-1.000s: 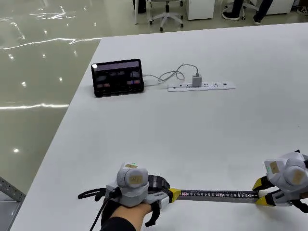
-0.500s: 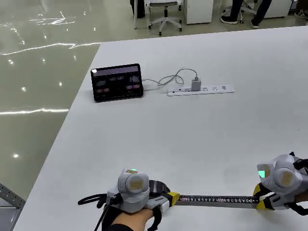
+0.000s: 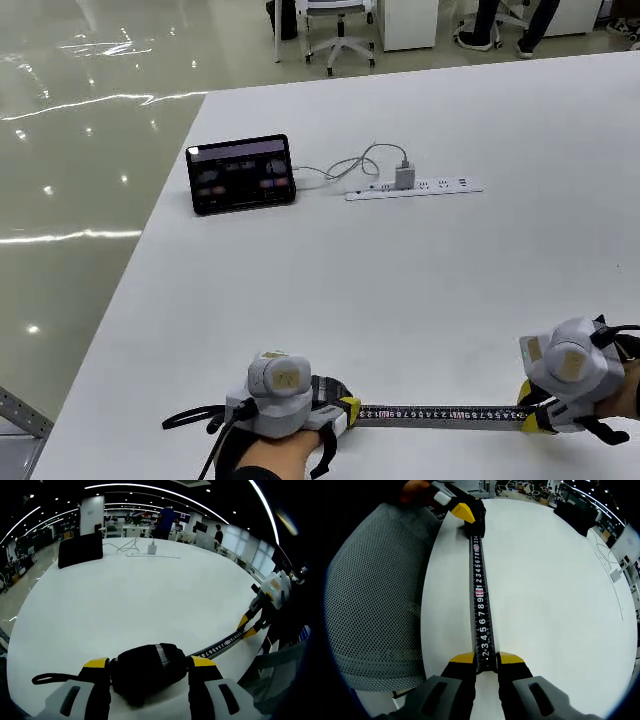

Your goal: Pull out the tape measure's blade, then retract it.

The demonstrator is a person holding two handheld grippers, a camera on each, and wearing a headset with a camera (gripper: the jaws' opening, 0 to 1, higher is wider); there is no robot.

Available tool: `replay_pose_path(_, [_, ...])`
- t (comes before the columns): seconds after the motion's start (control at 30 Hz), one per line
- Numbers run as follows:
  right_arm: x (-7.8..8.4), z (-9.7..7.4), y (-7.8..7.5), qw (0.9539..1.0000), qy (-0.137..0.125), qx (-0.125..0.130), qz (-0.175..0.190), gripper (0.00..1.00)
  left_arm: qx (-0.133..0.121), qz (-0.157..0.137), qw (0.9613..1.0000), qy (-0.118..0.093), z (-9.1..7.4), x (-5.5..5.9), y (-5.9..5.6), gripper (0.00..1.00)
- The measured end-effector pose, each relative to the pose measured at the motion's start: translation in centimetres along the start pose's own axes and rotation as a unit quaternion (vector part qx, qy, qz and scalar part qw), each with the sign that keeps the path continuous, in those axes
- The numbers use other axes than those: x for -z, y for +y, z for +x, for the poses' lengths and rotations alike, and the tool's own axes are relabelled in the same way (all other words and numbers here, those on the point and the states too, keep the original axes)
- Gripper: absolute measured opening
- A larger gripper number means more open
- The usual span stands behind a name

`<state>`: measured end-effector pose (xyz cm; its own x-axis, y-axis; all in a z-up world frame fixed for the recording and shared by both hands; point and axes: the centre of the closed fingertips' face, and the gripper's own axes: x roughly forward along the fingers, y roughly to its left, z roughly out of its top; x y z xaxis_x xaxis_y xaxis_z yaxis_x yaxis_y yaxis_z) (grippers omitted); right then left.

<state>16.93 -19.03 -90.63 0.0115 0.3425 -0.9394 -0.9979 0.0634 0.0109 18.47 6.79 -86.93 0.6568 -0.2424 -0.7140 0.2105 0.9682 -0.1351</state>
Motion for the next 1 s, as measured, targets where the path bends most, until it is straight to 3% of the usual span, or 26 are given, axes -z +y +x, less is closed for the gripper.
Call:
replay_pose_path(0.17, [0.19, -0.12, 0.16, 0.9999, -0.002, 0.003, -0.016, 0.11, -0.003, -0.002, 1.0000, 0.001, 0.03, 0.01, 0.02, 0.59])
replay_pose_path(0.53, [0.24, -0.24, -0.04, 0.9998, -0.019, 0.004, 0.001, 0.10, -0.012, 0.016, 0.9998, 0.005, 0.14, 0.17, 0.05, 0.57])
replay_pose_path(1.0, [0.15, -0.17, 0.04, 0.9998, -0.018, 0.006, -0.002, 0.10, -0.011, 0.012, 0.9999, 0.004, 0.12, 0.13, 0.08, 0.56])
